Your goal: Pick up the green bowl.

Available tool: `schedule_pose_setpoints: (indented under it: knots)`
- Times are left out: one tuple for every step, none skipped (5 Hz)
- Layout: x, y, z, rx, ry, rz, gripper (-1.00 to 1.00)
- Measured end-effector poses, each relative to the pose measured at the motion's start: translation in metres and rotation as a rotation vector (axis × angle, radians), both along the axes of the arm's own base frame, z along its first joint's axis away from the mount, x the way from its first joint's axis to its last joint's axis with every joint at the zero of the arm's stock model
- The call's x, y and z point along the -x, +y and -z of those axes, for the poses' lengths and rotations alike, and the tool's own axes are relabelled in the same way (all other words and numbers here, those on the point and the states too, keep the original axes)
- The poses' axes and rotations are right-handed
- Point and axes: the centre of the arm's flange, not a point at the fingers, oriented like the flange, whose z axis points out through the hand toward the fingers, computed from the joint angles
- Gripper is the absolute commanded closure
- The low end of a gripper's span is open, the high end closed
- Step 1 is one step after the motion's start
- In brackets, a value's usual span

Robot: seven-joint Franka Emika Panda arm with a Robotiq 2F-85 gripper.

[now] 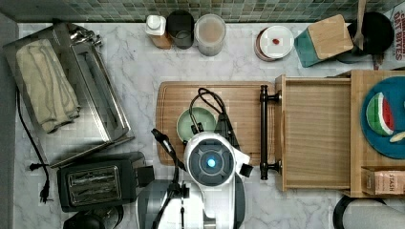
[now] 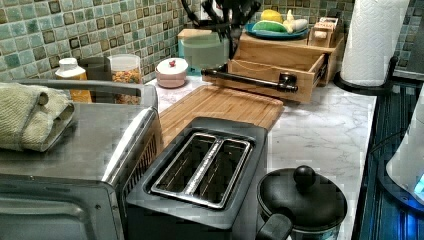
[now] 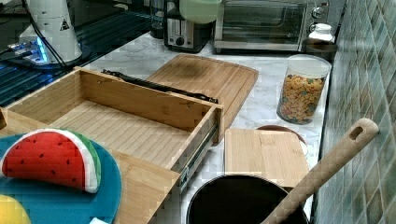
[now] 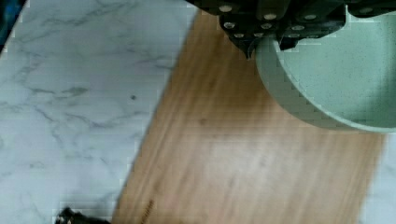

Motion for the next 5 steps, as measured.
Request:
schedule_pose_setpoints:
  knots:
    - [-0.002, -0.014, -0.028, -0.011, -0.023, 0.027, 1.00]
    - [-0.001, -0.021, -0.045, -0.012, 0.069, 0.082, 1.00]
    - [-0.005, -0.033, -0.062, 0.040, 0.087, 0.155, 1.00]
    - [-0.010, -0.041, -0.072, 0.052, 0.066, 0.192, 1.00]
    - [-0.010, -0.042, -0.079, 0.058, 0.076, 0.192, 1.00]
